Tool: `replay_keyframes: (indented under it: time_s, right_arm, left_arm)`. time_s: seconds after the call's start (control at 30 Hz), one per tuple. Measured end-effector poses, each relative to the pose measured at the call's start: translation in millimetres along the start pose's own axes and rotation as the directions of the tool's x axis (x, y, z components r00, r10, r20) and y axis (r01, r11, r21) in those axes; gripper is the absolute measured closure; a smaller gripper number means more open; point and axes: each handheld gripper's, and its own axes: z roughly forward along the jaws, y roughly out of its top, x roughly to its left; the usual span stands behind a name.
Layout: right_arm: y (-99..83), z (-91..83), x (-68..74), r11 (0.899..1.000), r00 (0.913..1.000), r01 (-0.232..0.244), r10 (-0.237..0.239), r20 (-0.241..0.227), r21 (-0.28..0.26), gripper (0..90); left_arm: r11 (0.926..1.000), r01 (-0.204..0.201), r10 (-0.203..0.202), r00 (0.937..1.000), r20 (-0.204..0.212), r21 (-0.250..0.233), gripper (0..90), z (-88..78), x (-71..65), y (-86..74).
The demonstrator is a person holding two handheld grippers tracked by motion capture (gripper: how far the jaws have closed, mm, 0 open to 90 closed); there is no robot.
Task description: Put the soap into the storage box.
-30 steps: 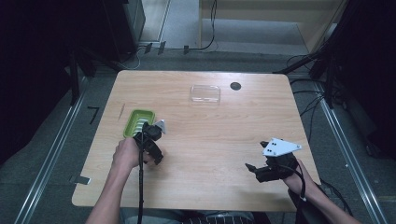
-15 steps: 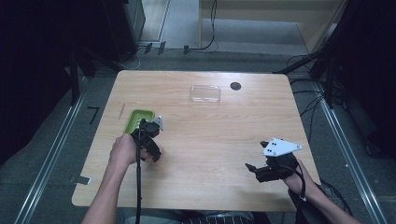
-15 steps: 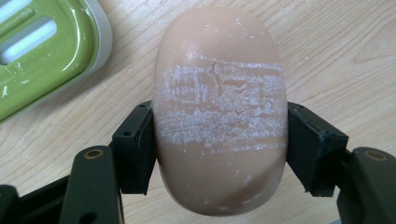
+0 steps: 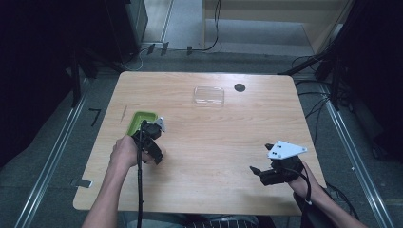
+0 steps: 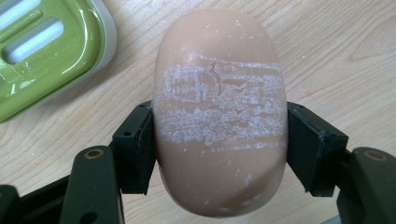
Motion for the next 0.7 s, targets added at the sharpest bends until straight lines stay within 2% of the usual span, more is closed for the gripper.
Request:
replay_keyframes:
  time_s: [0.7]
  right_arm:
    - [0.0, 0.2, 0.0, 1.000, 1.0000, 0.001, -0.001, 0.001, 0.000, 13.6]
  left_arm:
    - [0.9996, 0.004, -0.005, 1.0000, -0.008, -0.027, 34.3, -13.7, 5.8, 1.2]
